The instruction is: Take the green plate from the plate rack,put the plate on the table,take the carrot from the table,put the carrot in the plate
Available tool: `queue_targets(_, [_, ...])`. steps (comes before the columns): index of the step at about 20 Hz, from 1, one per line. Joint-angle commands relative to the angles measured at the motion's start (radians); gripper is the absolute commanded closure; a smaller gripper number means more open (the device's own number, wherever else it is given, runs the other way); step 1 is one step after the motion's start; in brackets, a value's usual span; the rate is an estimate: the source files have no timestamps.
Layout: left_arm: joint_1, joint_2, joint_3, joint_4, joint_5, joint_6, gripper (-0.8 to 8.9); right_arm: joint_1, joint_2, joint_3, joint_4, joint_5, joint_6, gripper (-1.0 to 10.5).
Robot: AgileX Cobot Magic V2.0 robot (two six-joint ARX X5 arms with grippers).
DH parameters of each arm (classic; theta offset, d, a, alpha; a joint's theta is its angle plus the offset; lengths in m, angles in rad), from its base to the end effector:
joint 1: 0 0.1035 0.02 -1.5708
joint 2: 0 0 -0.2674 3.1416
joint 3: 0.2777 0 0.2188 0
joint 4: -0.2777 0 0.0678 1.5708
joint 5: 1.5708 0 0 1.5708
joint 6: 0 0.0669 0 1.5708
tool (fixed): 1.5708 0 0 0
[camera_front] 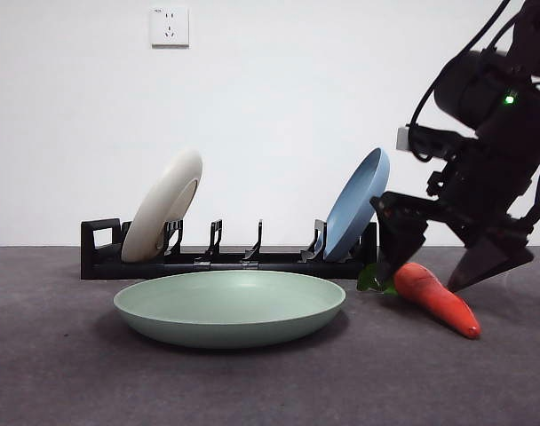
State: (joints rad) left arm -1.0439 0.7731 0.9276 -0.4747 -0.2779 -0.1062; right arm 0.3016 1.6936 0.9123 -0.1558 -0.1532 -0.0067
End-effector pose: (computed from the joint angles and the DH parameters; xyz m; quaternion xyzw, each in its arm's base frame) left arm 0.0927 -0.1228 0.3403 0.0491 0.1452 -0.3617 0.9196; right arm 0.3060 0.1059 0.1554 -0.0364 0.4497 0.2027 0.8691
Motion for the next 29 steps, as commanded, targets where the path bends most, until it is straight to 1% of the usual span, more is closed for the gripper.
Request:
queue_targets(1, [-0.004,0.0,-0.003,-0.009,0.0,-0.007,5.53,0.003,0.034,0.0,0.013,0.004,0.017,5.9])
queue_targets(2, [-0.004,0.001,-0.003,-0.013,-0.001,-0.007,5.53,0.003,0.037,0.0,0.013,0.004,0.017,6.3])
queue_targets(4, [-0.004,0.001,-0.003,-0.017,-0.005,-0.007,5.53,0.003,0.037,0.0,0.018,0.003,0.017,8.1])
queue_targets(5, [-0.004,0.001,-0.003,-0.016,-0.008,-0.007,5.53,0.003,0.037,0.0,0.018,0.003,0.017,8.8])
queue_targets(7, [-0.004,0.001,-0.003,-0.017,-0.008,-0.006,5.54,0.003,0.037,0.0,0.017,-0.005,0.017,9.6])
queue_targets(10, [-0.004,0.001,-0.003,-0.017,-0.008,-0.006,5.53,0.014,0.029,0.0,0.004,-0.005,0.017,9.6])
queue_targets(13, [-0.003,0.001,-0.003,-0.025,-0.008,-0.006,5.53,0.046,-0.03,0.0,-0.04,-0.005,0.017,9.6])
queue_targets(15, [-0.003,0.001,-0.003,-0.03,-0.008,-0.006,5.54,0.091,-0.097,0.0,-0.052,-0.004,0.028,9.6])
queue_targets(16, [-0.003,0.001,-0.003,-0.032,-0.008,-0.006,5.54,0.119,-0.129,0.0,-0.047,-0.004,0.056,9.6])
queue_targets(19, [-0.003,0.001,-0.003,-0.036,-0.008,-0.006,5.54,0.227,-0.165,0.0,0.033,0.012,0.08,9.6])
queue_targets(22, [-0.003,0.001,-0.003,-0.047,-0.007,-0.006,5.54,0.325,-0.109,0.0,0.161,0.059,0.153,9.6])
queue_targets(25, [-0.004,0.001,-0.003,-0.066,-0.007,-0.006,5.54,0.393,-0.014,0.0,0.272,0.105,0.177,9.6])
queue_targets(29, [-0.003,0.001,-0.003,-0.096,-0.007,-0.006,5.54,0.423,0.1,0.001,0.351,0.108,0.201,9.6])
